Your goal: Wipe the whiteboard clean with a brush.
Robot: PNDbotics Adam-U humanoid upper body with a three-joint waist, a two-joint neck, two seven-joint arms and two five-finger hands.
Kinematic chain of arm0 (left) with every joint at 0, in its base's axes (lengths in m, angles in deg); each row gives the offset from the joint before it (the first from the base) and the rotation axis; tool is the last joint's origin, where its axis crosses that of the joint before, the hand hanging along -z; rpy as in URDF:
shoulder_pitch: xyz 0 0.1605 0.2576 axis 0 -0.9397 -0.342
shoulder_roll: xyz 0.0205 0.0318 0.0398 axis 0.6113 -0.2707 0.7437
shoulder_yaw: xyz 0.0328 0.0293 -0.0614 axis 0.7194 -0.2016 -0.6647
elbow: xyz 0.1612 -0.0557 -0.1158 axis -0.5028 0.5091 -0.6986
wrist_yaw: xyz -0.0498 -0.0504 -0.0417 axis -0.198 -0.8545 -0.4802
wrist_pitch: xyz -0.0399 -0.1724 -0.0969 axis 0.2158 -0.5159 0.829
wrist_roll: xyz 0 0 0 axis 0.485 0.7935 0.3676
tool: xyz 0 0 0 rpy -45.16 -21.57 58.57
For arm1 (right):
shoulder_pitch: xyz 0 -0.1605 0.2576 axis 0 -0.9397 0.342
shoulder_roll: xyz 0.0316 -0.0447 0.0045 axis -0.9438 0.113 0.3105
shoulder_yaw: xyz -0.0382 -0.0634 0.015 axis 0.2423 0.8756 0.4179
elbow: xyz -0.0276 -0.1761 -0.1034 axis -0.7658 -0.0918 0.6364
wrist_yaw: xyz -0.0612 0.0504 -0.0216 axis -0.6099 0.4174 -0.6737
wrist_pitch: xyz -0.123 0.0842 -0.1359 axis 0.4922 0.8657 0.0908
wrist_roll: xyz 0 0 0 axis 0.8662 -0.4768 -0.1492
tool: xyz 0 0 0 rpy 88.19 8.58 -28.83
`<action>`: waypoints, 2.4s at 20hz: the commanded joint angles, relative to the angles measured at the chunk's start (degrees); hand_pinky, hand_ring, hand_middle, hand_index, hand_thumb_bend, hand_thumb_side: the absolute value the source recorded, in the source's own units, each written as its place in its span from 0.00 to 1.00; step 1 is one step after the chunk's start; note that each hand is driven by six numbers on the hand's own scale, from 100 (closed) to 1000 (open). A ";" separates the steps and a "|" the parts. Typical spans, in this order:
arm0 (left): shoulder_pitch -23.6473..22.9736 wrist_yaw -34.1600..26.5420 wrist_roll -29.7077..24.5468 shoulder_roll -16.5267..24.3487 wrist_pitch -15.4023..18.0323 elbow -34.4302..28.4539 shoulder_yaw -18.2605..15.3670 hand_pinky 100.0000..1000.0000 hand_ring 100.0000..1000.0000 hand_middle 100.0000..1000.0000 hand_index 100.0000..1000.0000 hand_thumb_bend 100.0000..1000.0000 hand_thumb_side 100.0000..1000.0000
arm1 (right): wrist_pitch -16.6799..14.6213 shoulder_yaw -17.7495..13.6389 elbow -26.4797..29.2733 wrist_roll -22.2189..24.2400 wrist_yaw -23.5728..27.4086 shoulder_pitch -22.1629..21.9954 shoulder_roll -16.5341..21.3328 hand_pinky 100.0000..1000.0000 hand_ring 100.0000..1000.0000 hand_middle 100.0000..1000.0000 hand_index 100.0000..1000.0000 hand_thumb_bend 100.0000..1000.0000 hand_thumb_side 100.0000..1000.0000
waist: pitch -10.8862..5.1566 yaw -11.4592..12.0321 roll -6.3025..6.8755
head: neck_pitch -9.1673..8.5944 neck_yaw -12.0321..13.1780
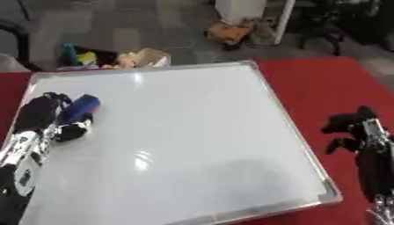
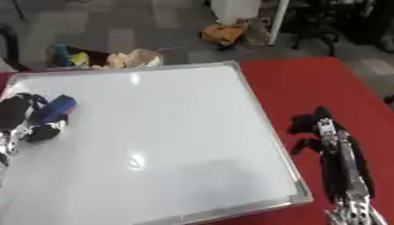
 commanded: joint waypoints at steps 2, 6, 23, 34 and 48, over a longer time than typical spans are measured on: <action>0.52 0.62 1.60 2.09 -0.82 1.76 -1.15 0.48 0.70 0.59 0.73 0.30 0.49 | -0.03 -0.33 1.23 0.01 -0.17 0.09 0.77 0.25 0.54 0.45 0.56 0.00 0.95 | -0.58 0.01 -0.09 | -0.69 -0.03; 0.28 0.06 1.92 1.92 -0.27 1.65 -0.91 0.48 0.70 0.59 0.68 0.33 0.49 | -0.01 -0.34 1.23 -0.02 -0.15 0.12 0.76 0.25 0.54 0.45 0.56 0.00 0.95 | -0.59 0.04 -0.05 | -0.67 -0.08; 2.06 1.55 -1.66 -2.88 6.05 -2.97 5.16 0.48 0.70 0.59 0.61 0.34 0.51 | -0.02 -0.22 1.23 0.19 0.08 0.26 0.76 0.25 0.54 0.45 0.56 0.00 0.95 | -0.86 -0.57 -0.13 | -0.64 0.31; 2.46 4.77 -2.90 -5.99 9.14 -2.25 7.66 0.48 0.69 0.60 0.62 0.33 0.51 | 0.08 -0.14 1.23 0.29 0.21 0.35 0.75 0.25 0.54 0.45 0.56 0.00 0.95 | -0.93 -0.95 0.01 | -0.72 0.44; 2.00 10.41 2.40 -2.60 3.44 1.86 2.91 0.49 0.65 0.60 0.64 0.32 0.47 | 0.05 -0.23 1.23 0.23 0.17 0.27 0.77 0.25 0.54 0.45 0.56 0.00 0.95 | -0.93 -0.53 -0.03 | -0.94 0.14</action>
